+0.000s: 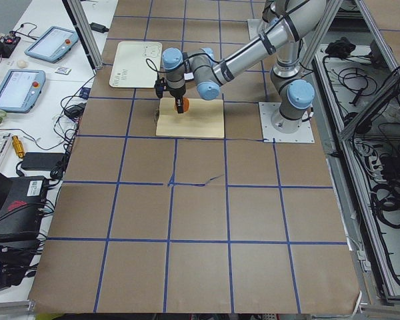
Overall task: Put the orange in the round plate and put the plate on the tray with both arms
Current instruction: 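Carry the orange with the left gripper over the white plate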
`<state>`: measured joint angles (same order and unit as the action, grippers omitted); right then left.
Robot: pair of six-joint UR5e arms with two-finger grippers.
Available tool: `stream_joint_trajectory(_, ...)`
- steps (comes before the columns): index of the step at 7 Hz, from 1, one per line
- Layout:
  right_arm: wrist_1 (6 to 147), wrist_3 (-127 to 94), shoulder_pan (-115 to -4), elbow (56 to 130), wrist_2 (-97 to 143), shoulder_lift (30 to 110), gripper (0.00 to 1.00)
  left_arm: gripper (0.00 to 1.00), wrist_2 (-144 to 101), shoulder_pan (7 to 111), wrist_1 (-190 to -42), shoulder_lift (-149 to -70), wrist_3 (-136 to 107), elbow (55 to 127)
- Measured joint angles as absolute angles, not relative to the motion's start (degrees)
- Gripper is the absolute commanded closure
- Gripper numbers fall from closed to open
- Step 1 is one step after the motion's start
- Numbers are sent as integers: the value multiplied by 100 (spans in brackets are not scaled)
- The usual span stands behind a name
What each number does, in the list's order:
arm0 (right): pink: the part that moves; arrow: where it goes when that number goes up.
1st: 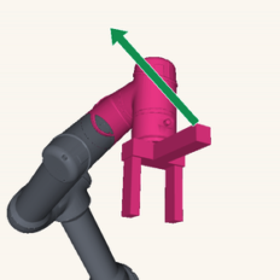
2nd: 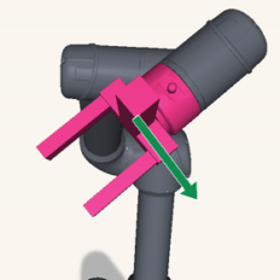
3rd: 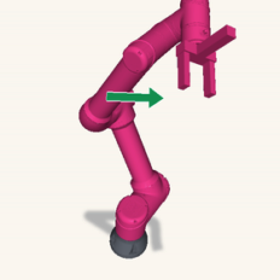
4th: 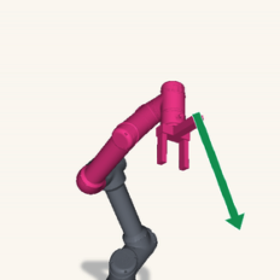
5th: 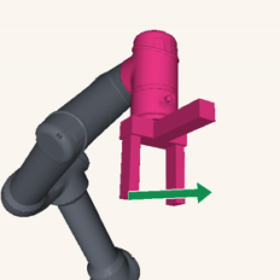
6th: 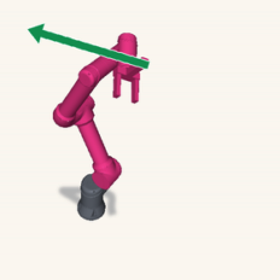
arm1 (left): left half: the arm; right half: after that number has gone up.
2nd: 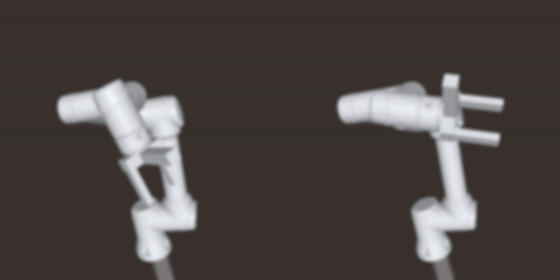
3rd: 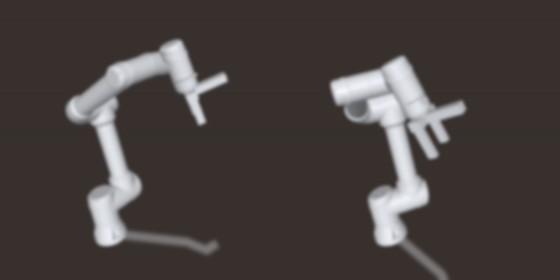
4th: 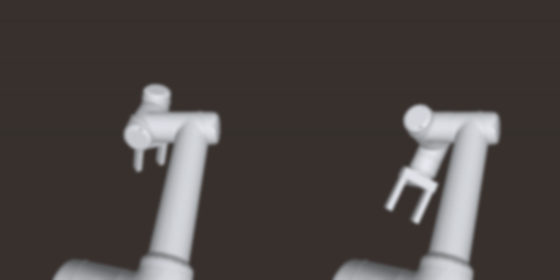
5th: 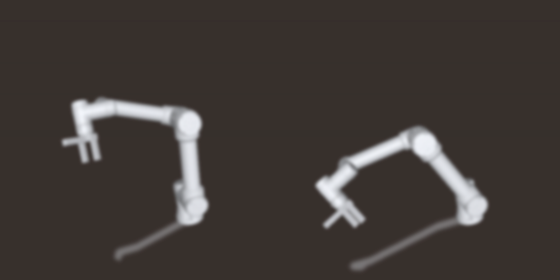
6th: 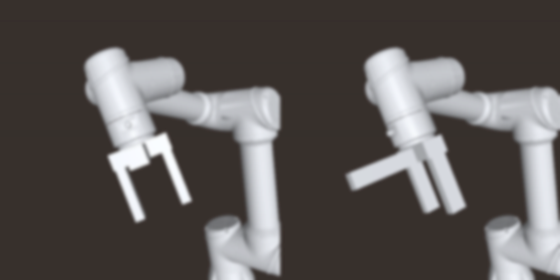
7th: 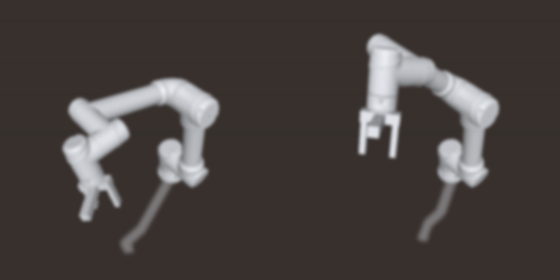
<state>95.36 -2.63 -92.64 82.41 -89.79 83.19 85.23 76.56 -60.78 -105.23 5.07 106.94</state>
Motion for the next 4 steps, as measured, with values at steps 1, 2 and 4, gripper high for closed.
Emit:
stream_joint_trajectory(1, 9536, -264, -9264, 8246, -8976, 8317, 0, 76, 8297, 7785, -6218, -10555, 219, 10358)
stream_joint_trajectory(2, 9556, -260, -9257, 8278, -8974, 8322, 0, 78, 8008, 7988, -6256, -10591, -78, 10148)
stream_joint_trajectory(4, 9632, -248, -9209, 8418, -8974, 8343, 0, 78, 7644, 8624, -6055, -10759, -776, 10013)
